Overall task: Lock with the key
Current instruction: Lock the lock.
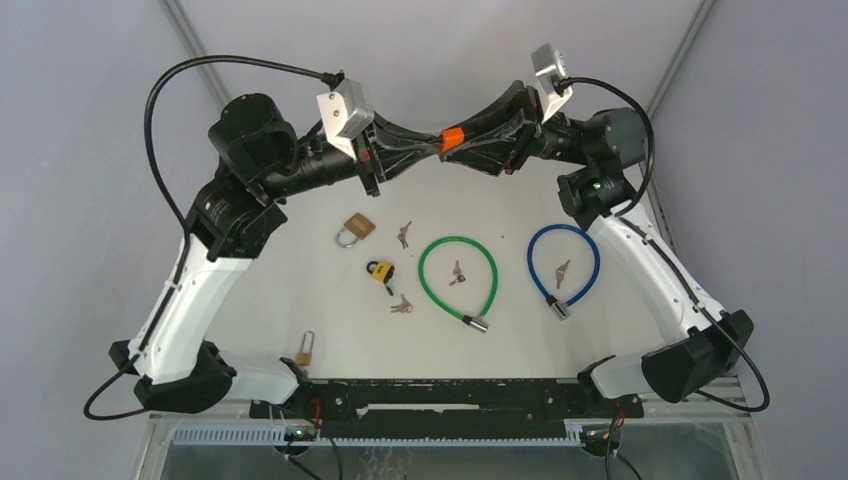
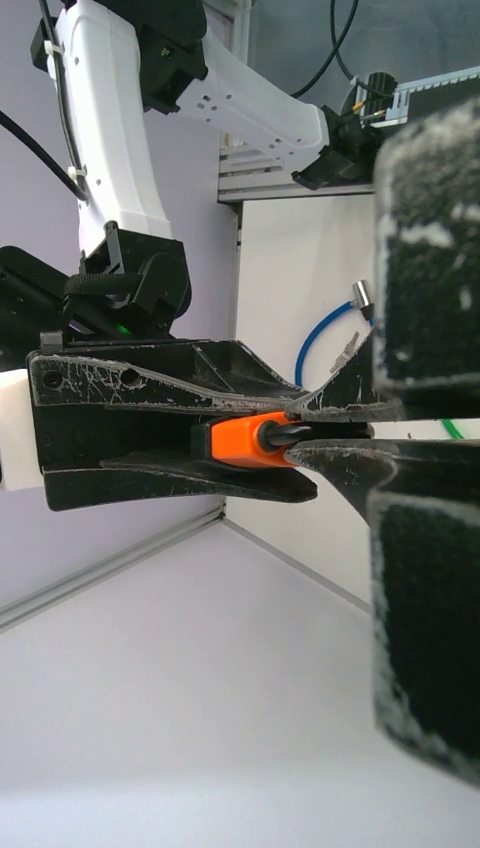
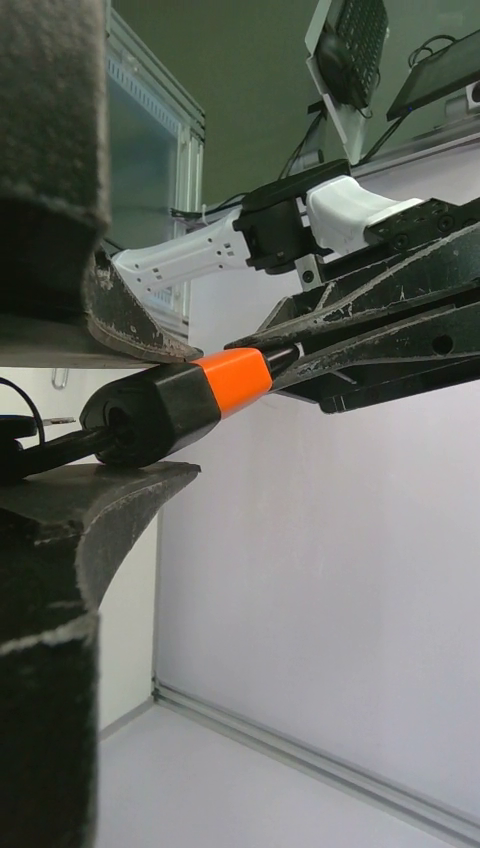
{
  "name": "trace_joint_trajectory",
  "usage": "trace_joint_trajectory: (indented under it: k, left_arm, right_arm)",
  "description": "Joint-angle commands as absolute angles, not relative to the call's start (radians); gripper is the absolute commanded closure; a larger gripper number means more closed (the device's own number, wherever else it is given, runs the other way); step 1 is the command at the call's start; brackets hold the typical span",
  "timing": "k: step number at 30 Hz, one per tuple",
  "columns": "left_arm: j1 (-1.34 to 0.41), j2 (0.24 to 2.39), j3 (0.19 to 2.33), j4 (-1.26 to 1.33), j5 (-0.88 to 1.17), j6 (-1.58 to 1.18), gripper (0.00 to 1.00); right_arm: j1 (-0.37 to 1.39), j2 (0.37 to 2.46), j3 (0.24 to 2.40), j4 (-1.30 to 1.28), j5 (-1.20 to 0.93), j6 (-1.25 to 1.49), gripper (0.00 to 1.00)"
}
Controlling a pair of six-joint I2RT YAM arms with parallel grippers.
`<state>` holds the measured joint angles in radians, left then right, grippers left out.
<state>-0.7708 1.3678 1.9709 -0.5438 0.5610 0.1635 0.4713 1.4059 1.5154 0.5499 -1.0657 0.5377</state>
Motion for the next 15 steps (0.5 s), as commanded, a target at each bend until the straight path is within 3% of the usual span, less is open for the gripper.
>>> trace_joint_trajectory:
  k: [1, 6, 15]
  left_arm:
    - [-0.867, 1.485, 1.745, -0.496, 0.906, 0.021, 1.0]
    - [-0.861, 1.36, 1.538, -0.126, 0.92, -0.083, 1.0]
    - [-0.858, 1.354, 1.49, -0.041, 1.048, -0.209, 1.0]
  right_arm:
    - [0.518, 1.436, 1.538, 0.503, -0.781, 0.574, 1.0]
    - [0.46, 1.355, 1.45, 0.629, -0.679, 0.721, 1.0]
    - [0.499, 1.292, 1.537, 0.374, -0.708, 0.569, 1.0]
